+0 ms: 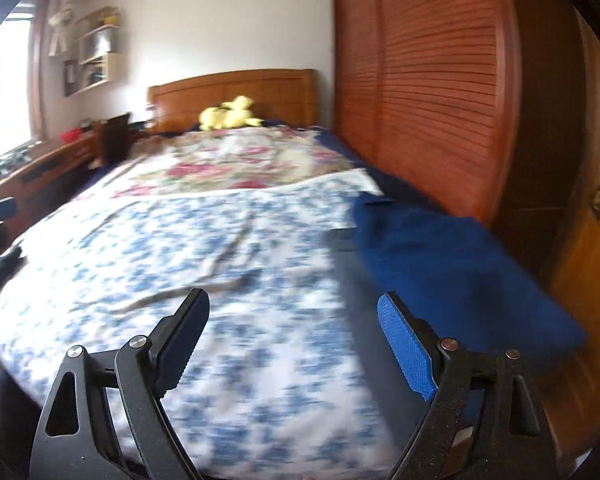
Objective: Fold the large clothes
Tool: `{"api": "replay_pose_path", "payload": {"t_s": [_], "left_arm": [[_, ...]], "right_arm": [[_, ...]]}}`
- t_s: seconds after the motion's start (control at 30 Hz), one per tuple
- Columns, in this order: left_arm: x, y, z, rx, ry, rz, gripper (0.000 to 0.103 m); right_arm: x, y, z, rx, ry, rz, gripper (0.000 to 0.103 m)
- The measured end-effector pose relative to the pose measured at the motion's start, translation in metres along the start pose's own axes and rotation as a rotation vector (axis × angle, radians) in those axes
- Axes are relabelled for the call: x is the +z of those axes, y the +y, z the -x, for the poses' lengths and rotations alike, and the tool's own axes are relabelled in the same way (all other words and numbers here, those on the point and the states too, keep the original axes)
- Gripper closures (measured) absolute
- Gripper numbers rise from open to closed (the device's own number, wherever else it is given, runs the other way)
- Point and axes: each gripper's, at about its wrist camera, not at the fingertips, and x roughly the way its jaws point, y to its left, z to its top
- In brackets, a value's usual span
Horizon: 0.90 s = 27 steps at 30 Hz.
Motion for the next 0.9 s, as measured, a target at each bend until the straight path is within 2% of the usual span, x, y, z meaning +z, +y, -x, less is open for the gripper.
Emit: {"api": "replay_pose_path", "payload": {"t_s": [0.27,0.33,0.57,0.7,0.9], "left_arm": [[-0.059,0.056,0.007,0.090,0.050,0.132,0.048],[-0.073,0.068,0.013,0.147,0.054,0.169,0.048],[-0.111,0.106,0.050,0.277,0.023,0.255,0.048],[-0.125,0.118,0.069,0.358,0.009,0.266,0.047],[-0.134,0.123,0.086,0.390,-0.005,0.266,0.047]], "right_arm": [[-0.016,0.097,-0.022,0.172,0.016,0.013,0.015],[-0.018,0.115,-0.024,0.188,0.016,0.024,0.015],[-0.029,0.179,-0.018,0.246,-0.018,0.055,0.015],[-0.034,0.199,-0.011,0.282,-0.042,0.045,0.015],[-0.039,0.216,-0.005,0.303,-0.062,0.046,0.015]]}}
